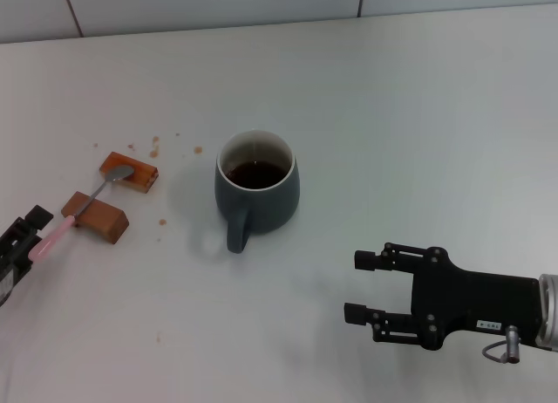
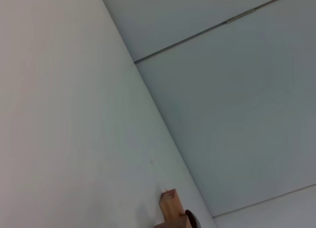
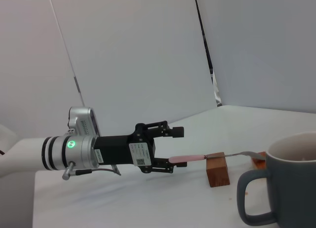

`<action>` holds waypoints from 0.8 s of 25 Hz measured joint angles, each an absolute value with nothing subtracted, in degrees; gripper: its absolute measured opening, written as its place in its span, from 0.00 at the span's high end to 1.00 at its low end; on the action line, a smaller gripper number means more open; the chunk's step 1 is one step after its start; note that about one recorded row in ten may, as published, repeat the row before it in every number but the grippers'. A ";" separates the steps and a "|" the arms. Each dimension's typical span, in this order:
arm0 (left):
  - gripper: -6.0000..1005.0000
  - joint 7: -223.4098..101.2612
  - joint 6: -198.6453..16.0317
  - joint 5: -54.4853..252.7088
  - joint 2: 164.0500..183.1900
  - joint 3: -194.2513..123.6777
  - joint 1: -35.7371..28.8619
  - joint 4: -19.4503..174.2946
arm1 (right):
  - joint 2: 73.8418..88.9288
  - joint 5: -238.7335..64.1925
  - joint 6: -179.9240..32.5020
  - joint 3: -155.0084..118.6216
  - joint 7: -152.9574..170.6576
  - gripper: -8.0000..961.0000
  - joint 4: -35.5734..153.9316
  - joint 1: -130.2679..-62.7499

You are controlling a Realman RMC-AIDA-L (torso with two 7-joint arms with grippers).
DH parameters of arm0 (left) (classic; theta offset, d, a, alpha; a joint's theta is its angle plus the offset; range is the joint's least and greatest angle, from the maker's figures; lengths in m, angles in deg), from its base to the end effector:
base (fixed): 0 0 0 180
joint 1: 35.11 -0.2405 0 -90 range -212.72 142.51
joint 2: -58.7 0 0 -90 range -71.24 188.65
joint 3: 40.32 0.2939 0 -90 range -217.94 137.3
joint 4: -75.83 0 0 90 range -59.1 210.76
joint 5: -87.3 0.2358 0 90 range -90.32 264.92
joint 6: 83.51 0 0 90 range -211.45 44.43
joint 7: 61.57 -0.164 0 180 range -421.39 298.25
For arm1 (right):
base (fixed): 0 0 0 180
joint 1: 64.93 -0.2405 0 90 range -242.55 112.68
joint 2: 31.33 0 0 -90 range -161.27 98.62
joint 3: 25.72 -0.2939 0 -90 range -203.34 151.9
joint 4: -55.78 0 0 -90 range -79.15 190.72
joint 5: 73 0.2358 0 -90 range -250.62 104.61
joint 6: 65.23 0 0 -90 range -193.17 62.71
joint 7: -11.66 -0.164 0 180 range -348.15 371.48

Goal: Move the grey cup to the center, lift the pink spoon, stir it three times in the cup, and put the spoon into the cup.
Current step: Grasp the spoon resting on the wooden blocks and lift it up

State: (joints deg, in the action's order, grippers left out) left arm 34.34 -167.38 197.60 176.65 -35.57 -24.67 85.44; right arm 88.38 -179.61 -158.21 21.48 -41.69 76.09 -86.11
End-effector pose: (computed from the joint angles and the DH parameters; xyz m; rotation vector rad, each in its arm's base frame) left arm -0.4410 0.2351 -0.0418 -1.4831 -1.7738 -1.3064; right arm 0.3338 0.2712 -0.0982 -2.7818 0.5003 0.8954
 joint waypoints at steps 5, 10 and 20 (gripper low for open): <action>0.21 34.75 -167.31 197.60 176.65 -35.15 -24.47 85.06 | 88.38 -179.71 -158.21 21.48 -41.70 0.22 76.06 -86.11; 0.21 34.99 -167.26 197.60 176.65 -35.04 -24.39 84.79 | 88.38 -179.91 -158.22 21.48 -41.71 0.22 76.00 -86.11; 0.21 34.96 -166.93 197.60 176.83 -34.79 -23.68 84.17 | 88.38 -179.97 -158.21 21.48 -41.70 0.22 75.94 -86.05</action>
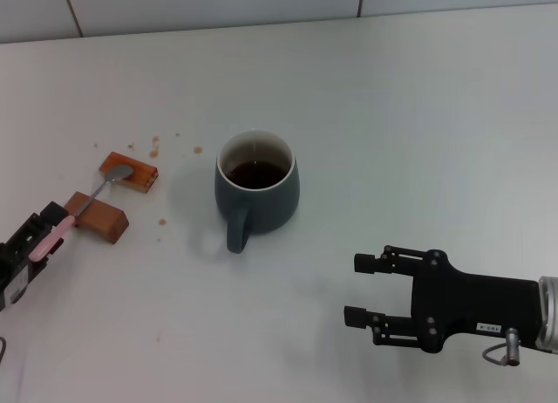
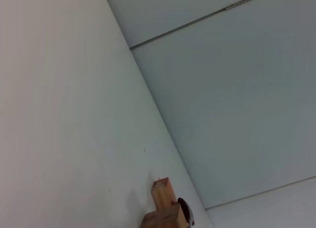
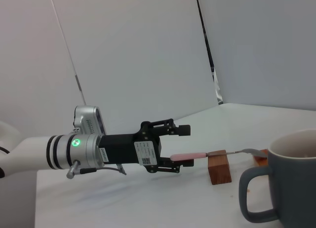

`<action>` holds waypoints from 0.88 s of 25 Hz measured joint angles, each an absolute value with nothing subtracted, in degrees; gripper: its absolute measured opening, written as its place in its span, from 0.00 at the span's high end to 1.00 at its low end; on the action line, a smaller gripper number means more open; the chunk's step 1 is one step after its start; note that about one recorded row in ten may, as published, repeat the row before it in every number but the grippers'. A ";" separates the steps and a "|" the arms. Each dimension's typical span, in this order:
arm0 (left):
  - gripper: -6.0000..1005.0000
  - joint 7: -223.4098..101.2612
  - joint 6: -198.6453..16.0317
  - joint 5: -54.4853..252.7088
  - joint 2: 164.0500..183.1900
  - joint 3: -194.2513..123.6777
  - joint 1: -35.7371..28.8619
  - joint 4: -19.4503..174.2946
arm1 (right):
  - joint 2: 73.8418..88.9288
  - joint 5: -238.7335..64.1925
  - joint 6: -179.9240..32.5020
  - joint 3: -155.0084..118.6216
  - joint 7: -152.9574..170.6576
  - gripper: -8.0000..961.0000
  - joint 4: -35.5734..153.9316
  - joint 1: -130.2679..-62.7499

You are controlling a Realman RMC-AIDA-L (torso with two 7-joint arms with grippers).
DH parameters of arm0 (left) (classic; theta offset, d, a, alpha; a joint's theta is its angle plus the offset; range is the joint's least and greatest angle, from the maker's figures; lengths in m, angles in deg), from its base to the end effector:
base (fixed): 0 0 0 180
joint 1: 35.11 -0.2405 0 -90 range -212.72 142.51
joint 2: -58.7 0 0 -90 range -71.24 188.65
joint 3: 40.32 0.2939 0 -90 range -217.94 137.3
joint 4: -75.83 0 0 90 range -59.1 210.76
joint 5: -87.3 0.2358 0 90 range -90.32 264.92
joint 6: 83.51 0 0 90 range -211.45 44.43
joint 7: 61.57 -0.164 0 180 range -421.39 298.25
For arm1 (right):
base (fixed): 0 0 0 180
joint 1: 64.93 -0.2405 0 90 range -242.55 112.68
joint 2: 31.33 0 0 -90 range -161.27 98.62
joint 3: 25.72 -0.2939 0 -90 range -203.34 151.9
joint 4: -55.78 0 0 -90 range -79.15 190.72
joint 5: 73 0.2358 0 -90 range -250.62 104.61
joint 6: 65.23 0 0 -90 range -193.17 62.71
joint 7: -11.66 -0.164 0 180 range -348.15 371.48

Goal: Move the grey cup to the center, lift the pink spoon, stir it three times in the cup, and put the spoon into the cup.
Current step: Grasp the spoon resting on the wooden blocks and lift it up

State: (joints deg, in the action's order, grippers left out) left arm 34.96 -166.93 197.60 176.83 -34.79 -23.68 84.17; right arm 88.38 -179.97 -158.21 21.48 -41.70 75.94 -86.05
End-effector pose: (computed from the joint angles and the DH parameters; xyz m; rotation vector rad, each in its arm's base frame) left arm -0.4336 0.2410 -0.0504 -1.4945 -1.8054 -1.3235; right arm 0.3345 0.2696 -0.0991 -2.7877 0.5054 0.8919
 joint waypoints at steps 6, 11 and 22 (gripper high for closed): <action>0.21 35.02 -166.73 197.60 176.83 -34.23 -23.45 84.10 | 88.38 -179.97 -158.27 21.48 -41.70 0.22 75.91 -85.96; 0.21 35.07 -166.46 197.60 176.83 -34.21 -23.32 84.05 | 88.38 -179.97 -158.50 21.48 -41.70 0.22 75.91 -85.87; 0.22 35.27 -166.10 197.60 176.83 -34.34 -23.33 83.25 | 88.38 -179.97 -158.66 21.47 -41.81 0.22 75.91 -86.00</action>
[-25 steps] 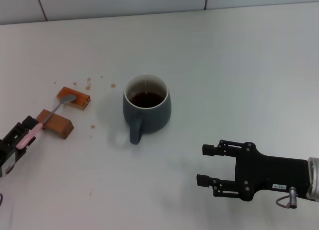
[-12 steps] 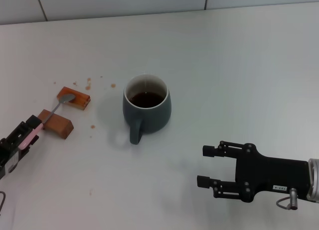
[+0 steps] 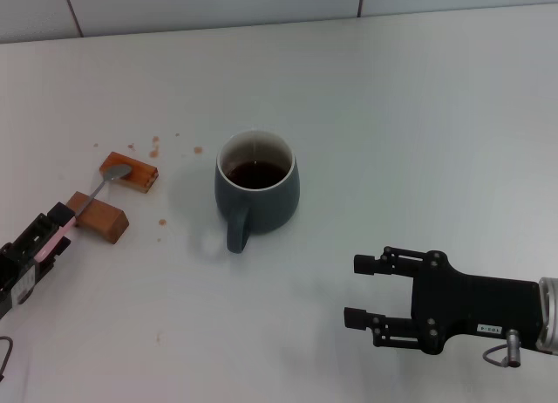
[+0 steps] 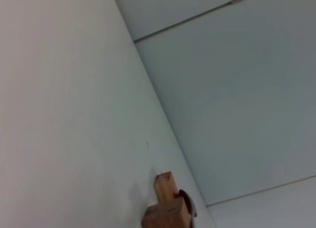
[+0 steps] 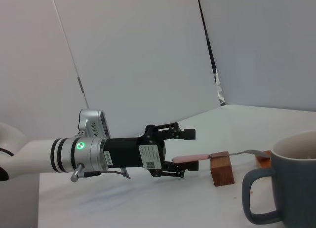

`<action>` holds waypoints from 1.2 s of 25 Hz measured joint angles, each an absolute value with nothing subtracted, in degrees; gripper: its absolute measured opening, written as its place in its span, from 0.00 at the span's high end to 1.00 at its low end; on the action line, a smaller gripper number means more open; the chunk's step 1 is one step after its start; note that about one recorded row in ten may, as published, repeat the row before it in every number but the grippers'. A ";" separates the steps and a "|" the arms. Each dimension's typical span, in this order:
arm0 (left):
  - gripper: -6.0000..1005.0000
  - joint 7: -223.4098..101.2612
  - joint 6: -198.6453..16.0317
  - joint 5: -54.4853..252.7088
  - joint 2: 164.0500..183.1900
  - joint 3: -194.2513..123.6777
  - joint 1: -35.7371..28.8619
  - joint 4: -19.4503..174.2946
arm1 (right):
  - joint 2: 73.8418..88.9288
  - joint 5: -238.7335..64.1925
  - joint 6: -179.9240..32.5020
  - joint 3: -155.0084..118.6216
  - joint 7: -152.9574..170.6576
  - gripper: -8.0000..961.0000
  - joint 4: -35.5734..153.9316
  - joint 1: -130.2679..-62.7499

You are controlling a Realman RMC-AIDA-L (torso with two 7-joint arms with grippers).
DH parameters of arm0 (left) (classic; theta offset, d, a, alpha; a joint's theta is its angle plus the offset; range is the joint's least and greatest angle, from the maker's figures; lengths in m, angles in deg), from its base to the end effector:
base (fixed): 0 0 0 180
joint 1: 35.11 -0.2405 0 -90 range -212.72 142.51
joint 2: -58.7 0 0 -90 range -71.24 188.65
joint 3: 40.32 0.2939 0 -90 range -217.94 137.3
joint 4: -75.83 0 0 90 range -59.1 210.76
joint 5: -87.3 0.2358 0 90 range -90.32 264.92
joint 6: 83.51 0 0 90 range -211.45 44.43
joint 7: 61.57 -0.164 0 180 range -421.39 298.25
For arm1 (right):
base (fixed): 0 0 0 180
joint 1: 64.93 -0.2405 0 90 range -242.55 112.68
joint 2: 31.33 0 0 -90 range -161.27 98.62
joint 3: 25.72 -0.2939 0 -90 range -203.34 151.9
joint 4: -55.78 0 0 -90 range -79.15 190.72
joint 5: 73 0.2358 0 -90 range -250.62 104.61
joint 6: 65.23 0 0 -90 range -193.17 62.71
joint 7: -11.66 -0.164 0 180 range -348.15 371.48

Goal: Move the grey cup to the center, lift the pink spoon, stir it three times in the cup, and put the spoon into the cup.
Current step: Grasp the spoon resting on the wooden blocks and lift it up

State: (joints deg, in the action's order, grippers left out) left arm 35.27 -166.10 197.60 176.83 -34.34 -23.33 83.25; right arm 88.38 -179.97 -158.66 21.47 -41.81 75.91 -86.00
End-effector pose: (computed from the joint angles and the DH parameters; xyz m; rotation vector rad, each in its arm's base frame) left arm -0.4317 0.2426 -0.0556 -1.4907 -1.8297 -1.3211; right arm 0.3338 0.2685 -0.0988 -2.7900 0.5074 0.9019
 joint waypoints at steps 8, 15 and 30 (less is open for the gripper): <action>0.26 35.93 -165.51 197.60 176.83 -34.21 -23.15 83.21 | 88.38 -179.88 -158.66 21.48 -41.97 0.22 75.93 -86.10; 0.37 35.93 -164.93 197.52 176.82 -34.40 -22.94 82.58 | 88.38 -179.75 -158.68 21.48 -42.08 0.22 76.09 -86.11; 0.39 36.84 -163.40 197.53 176.90 -34.27 -22.62 81.09 | 88.33 -179.69 -158.38 21.47 -42.13 0.22 76.18 -86.56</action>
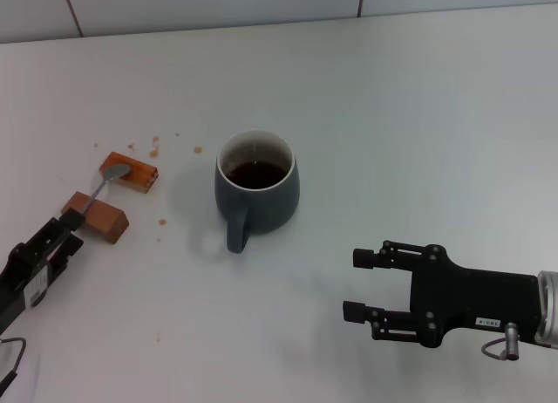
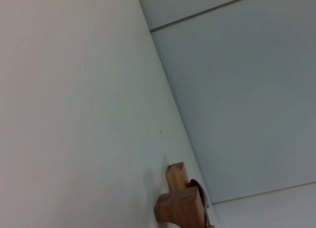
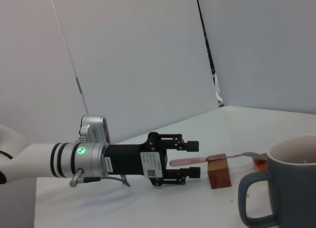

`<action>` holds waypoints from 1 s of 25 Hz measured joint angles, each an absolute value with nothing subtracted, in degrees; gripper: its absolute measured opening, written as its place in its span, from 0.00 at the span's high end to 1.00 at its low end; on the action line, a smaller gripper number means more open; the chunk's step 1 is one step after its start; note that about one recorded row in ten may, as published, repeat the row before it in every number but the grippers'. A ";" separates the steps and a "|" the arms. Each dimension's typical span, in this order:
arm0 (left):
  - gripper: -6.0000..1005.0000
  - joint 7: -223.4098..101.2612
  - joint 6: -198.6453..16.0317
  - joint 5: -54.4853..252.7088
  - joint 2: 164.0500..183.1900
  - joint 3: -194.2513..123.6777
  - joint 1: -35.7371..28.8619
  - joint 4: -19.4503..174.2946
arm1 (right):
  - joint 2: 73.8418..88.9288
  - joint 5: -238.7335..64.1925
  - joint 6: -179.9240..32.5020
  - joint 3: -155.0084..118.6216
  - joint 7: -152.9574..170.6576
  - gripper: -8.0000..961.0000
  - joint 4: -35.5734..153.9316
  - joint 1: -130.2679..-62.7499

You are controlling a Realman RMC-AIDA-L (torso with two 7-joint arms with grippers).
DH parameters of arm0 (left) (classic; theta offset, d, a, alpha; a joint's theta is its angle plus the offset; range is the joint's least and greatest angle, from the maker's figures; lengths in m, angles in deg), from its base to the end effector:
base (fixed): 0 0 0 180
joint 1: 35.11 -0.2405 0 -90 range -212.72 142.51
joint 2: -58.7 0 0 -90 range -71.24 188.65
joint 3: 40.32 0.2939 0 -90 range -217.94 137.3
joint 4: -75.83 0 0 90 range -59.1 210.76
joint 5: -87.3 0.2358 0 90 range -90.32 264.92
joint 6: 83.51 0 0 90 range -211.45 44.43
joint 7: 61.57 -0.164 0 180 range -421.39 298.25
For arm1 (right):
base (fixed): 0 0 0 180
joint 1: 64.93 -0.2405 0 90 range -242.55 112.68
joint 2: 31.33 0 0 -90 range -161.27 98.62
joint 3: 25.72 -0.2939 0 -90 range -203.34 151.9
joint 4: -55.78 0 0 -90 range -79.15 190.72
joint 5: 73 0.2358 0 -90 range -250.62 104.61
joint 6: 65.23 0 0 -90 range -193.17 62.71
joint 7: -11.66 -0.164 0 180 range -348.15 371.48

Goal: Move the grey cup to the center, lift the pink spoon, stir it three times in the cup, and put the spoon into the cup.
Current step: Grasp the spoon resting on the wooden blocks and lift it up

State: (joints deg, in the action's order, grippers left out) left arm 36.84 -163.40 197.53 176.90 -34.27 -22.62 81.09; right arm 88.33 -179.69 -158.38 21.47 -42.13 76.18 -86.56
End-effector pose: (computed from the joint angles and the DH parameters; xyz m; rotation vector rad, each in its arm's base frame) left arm -0.4304 0.2463 -0.0668 -1.4412 -1.8990 -1.3177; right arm 0.3316 0.2738 -0.0976 -2.7879 0.4975 0.8991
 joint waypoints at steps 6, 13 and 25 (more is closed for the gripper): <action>0.45 36.86 -163.40 197.32 176.92 -34.50 -22.62 81.02 | 88.29 -179.69 -158.34 21.48 -42.13 0.22 76.25 -86.57; 0.53 37.09 -163.40 197.16 176.99 -34.61 -22.63 80.93 | 88.21 -179.76 -158.26 21.48 -42.13 0.22 76.26 -86.65; 0.54 37.99 -163.31 197.23 176.96 -34.59 -22.62 80.13 | 88.20 -179.88 -158.18 21.48 -42.18 0.22 76.27 -86.81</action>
State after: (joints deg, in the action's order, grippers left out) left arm 37.99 -163.31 197.23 176.96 -34.59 -22.62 80.13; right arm 88.20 -179.88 -158.18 21.48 -42.18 76.27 -86.81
